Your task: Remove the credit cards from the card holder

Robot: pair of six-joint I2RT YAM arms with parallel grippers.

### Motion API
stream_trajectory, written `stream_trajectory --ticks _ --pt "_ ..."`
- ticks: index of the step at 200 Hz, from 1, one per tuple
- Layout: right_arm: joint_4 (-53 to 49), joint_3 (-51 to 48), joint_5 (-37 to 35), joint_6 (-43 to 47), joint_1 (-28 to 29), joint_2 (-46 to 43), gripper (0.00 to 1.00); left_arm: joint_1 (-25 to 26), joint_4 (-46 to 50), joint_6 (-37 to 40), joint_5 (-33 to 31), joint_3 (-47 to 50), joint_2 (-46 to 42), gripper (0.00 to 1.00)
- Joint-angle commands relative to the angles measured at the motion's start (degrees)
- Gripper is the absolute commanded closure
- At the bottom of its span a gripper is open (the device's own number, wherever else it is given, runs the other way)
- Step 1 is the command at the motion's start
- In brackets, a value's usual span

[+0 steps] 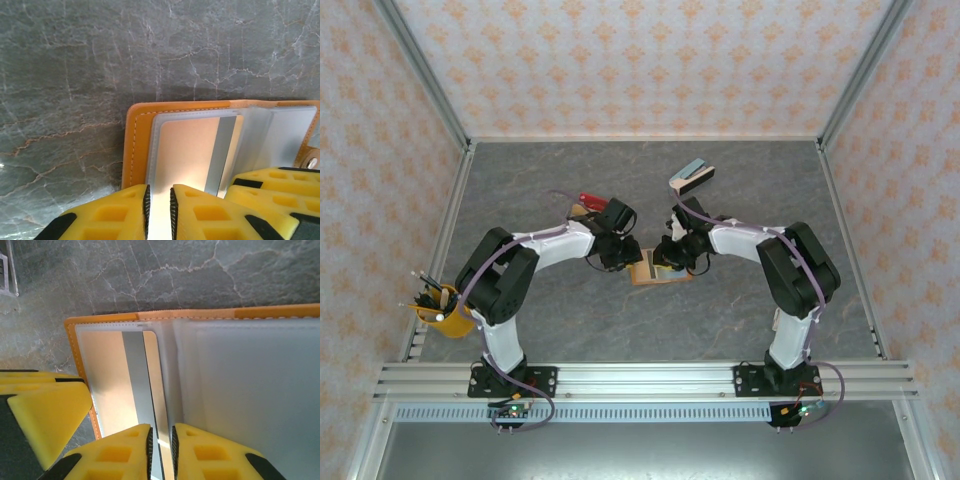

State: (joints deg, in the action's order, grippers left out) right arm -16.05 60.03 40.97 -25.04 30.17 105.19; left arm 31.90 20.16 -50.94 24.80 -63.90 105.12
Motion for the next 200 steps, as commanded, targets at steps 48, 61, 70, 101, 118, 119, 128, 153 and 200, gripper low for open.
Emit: stream_trajectory --ticks 48,61,70,101,118,119,128,153,200 --pt "-0.6 1.7 0.8 1.6 -0.2 1.7 0.80 0.5 2.9 0.9 -2.5 -1.2 2.0 0.84" --pt "-0.5 1.6 1.1 1.6 -0.2 1.8 0.81 0.5 3.1 0.9 -2.6 -1.0 2.1 0.85" --pt "-0.3 1.5 1.4 1.6 -0.2 1.9 0.82 0.5 3.3 1.0 -2.8 -0.9 2.3 0.85" --pt "0.3 1.4 2.7 1.7 -0.2 2.2 0.83 0.5 3.5 1.1 -2.9 -0.7 2.5 0.87" --pt "0.7 1.4 3.3 1.5 -0.2 2.4 0.83 0.5 3.5 1.1 -2.8 -0.7 2.8 0.87" --pt "0.7 1.4 3.4 1.4 -0.2 2.4 0.83 0.5 3.5 1.1 -2.8 -0.6 2.8 0.87" --pt "0.9 1.4 3.5 1.4 -0.2 2.5 0.83 0.5 3.5 1.1 -2.7 -0.7 2.9 0.87" --pt "1.5 1.3 4.2 1.1 -0.3 2.5 0.84 0.5 3.5 1.2 -2.5 -0.6 3.2 0.88" --pt "2.9 1.1 5.7 0.7 -0.3 2.5 0.85 0.5 3.5 1.4 -2.3 -0.7 3.4 0.90"
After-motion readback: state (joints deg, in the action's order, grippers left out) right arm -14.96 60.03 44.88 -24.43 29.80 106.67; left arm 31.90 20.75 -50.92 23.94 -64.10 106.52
